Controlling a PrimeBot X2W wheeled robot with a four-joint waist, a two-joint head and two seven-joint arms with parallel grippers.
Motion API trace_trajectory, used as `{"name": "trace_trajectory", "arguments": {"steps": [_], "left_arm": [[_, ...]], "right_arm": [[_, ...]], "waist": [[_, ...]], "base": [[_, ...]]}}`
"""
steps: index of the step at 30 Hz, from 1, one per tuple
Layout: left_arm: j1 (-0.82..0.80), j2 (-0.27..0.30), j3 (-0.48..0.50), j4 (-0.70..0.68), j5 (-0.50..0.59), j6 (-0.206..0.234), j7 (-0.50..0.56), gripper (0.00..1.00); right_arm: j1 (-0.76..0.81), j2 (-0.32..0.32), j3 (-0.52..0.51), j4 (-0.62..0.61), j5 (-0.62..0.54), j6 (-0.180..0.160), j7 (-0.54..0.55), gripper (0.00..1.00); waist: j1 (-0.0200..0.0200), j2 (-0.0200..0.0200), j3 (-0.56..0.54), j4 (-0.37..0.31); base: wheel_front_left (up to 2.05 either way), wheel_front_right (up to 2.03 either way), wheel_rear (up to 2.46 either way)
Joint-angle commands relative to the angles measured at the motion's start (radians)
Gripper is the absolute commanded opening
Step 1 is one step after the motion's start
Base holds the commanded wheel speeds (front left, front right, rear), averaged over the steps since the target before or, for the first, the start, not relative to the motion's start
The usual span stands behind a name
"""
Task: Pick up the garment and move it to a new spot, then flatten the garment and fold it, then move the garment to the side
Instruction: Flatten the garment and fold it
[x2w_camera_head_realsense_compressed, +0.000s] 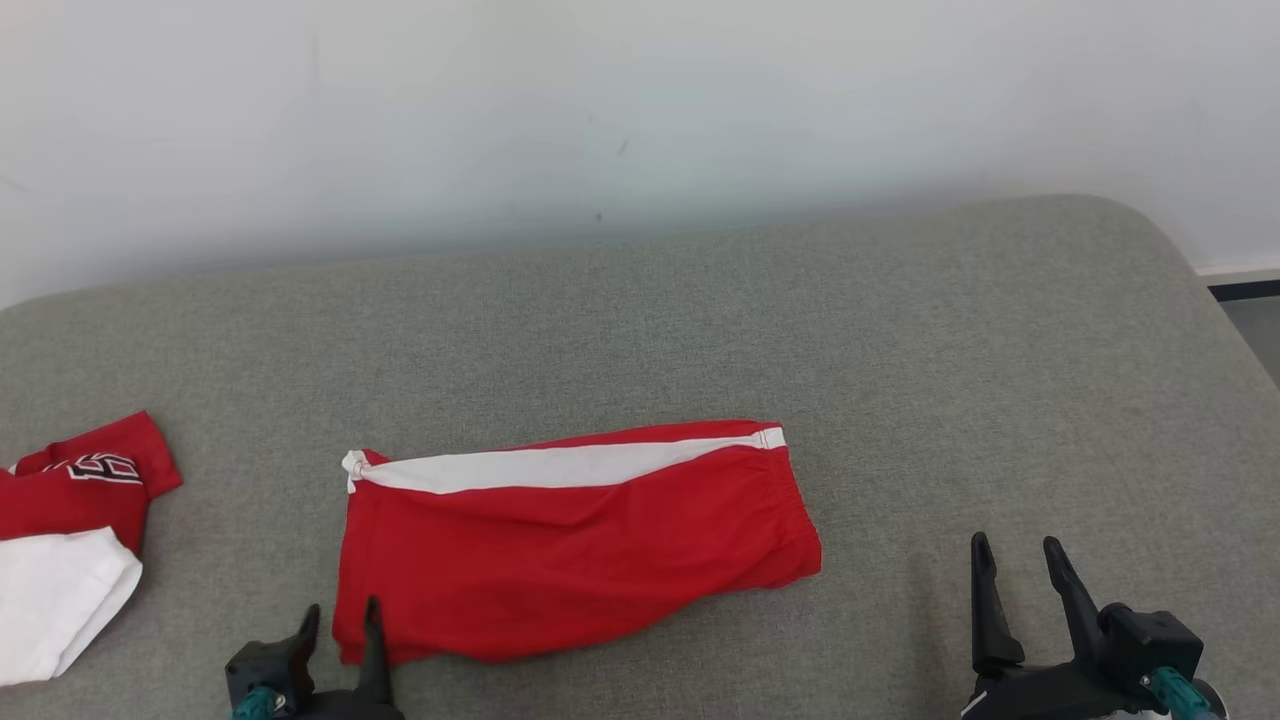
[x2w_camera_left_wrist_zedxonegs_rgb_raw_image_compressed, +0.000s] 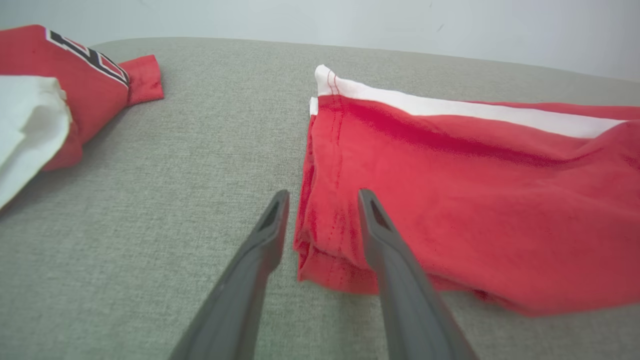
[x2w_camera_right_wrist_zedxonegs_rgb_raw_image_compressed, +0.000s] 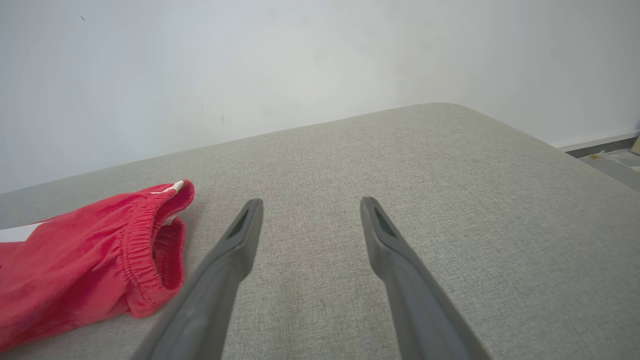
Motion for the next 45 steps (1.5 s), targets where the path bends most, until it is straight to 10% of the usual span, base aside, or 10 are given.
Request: {"name": "trace_trajectory", "arguments": {"steps": [1, 16, 45], "left_arm": [[0.02, -0.001, 0.008, -0.014, 0.017, 0.005, -0.003, 1.0], [0.204, -0.049, 0.151, -0.318, 0.255, -0.011, -0.003, 1.0], [0.205, -0.087, 0.143, -0.337, 0.33, -0.067, -0.003, 1.0]], "right_arm": [[0.011, 0.002, 0.003, 0.0, -0.004, -0.002, 0.0, 1.0], [-0.01, 0.002, 0.057, -0.023, 0.02, -0.002, 0.0, 1.0], [-0.178, 0.001, 0.186, 0.165, 0.117, -0.002, 0.0, 1.0]], "waist": [[0.0001, 0.0001, -0.005, 0.0], [0.0001, 0.0001, -0.004, 0.009], [0.0001, 0.0001, 0.065, 0.155]], "base": [[0.0, 0.0, 0.0], [0.0, 0.0, 0.0], [0.0, 0.0, 0.0]]}}
